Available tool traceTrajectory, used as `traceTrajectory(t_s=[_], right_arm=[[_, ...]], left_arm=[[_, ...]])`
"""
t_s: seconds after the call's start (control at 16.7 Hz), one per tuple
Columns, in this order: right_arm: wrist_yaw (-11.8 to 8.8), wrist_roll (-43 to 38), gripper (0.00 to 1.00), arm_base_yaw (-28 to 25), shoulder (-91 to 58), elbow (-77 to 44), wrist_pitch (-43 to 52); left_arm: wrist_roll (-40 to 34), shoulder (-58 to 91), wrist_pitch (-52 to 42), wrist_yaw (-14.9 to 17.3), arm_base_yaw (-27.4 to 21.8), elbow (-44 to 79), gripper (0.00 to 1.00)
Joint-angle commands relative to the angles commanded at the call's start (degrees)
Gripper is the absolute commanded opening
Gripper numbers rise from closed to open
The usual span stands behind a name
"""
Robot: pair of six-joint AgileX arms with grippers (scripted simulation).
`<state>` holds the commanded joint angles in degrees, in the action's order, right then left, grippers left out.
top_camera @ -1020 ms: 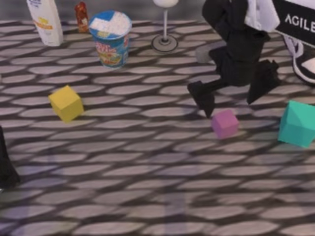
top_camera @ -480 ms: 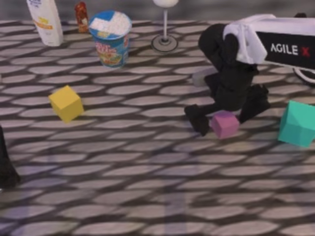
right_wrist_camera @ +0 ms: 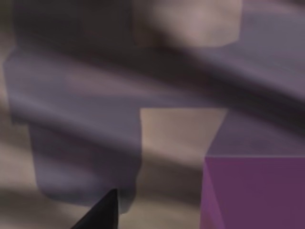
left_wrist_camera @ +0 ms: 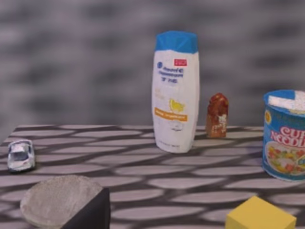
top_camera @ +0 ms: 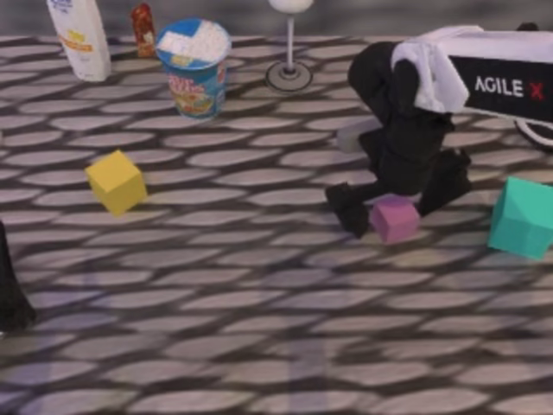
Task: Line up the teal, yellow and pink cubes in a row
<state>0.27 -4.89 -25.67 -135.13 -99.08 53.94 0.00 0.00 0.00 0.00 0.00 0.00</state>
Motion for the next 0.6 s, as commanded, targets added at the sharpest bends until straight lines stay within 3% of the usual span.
traceTrajectory(t_s=[0.48,0.6], right_arm=[[0.00,0.00,0.02,0.00,0.00,0.00,0.00],[0.00,0.00,0.00,0.00,0.00,0.00,0.00]], left_arm=[[0.00,0.00,0.00,0.00,0.00,0.00,1.00],[0.00,0.00,0.00,0.00,0.00,0.00,1.00]])
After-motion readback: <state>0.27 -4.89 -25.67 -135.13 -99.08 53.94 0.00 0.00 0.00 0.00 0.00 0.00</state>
